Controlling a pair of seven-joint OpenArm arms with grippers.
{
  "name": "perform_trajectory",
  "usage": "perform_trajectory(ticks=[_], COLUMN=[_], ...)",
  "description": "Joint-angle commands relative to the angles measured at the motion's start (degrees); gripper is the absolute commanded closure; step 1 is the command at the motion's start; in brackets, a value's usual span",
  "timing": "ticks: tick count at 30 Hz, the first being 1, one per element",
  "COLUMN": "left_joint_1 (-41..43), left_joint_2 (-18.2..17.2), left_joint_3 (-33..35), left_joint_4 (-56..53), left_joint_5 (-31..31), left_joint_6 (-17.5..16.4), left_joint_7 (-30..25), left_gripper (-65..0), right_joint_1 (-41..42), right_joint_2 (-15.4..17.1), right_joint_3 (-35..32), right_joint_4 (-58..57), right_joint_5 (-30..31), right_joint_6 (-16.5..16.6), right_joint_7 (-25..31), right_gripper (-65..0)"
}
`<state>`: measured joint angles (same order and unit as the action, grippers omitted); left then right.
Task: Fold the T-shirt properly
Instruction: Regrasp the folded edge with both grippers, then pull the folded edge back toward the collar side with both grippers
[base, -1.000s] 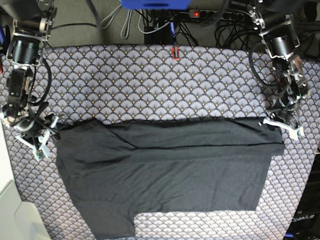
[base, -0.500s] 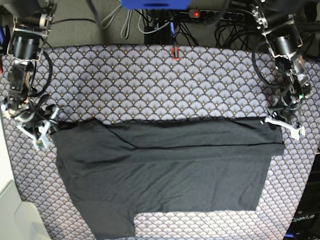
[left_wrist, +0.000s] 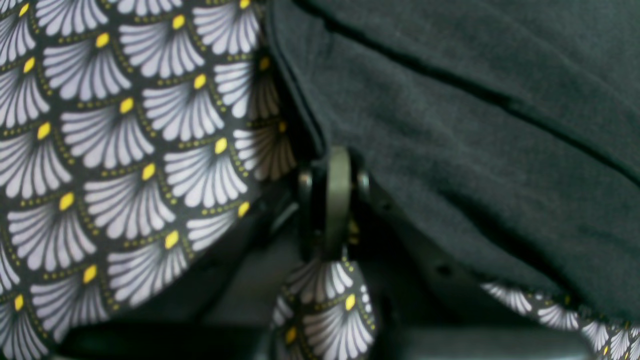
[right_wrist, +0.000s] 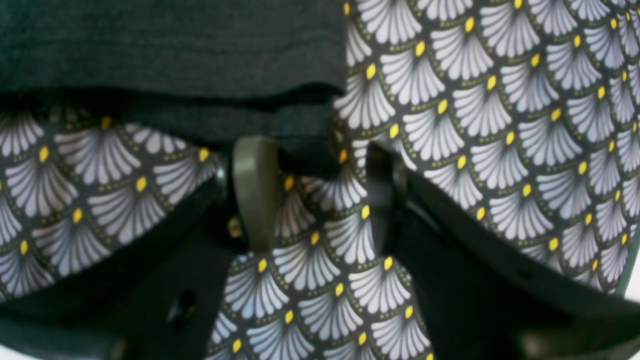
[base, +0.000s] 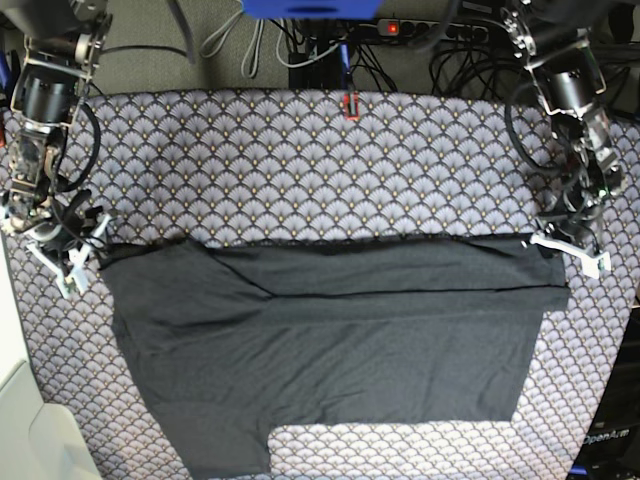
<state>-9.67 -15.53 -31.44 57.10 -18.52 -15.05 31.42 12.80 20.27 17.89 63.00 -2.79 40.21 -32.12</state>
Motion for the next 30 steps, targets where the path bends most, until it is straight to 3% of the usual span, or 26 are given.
perform_trajectory(ticks=[1, 19, 22, 26, 27, 30], left_joint_1=[-0.22, -0.22, -0.22, -0.22, -0.13, -0.13], left_joint_2=[-0.87, -0.95, -0.95, -0.95, -0.95, -1.39], left_joint_3=[-0.16, -0.16, -0.16, -0.08, 0.01, 0.01], left_joint_4=[0.35, 0.35, 0.35, 0.35, 0.35, 0.44], left_joint_5=[1.16, 1.34, 1.34, 1.34, 1.34, 1.42], left_joint_6=[0.94, 0.94, 0.94, 0.76, 0.76, 0.67], left_joint_7=[1.5, 1.5, 1.5, 1.59, 1.59, 3.61], left_gripper=[-0.5, -0.5, -0.5, -0.5, -0.5, -0.5], right_joint_1=[1.4, 1.58, 1.58, 1.58, 1.49, 1.05], right_joint_2=[1.13, -0.45, -0.36, -0.36, -0.27, -0.18], right_joint_3=[0.26, 0.18, 0.18, 0.18, 0.18, 0.18], right_joint_4=[1.04, 0.6, 0.6, 0.6, 0.6, 0.78], right_joint_5=[0.46, 0.46, 0.46, 0.46, 0.46, 0.46], right_joint_6=[-0.21, -0.21, -0.21, -0.21, -0.21, -0.21], right_joint_7=[1.13, 1.22, 1.22, 1.22, 1.13, 0.87], right_gripper=[-29.6, -28.3, -20.0, -2.2, 0.0, -1.4])
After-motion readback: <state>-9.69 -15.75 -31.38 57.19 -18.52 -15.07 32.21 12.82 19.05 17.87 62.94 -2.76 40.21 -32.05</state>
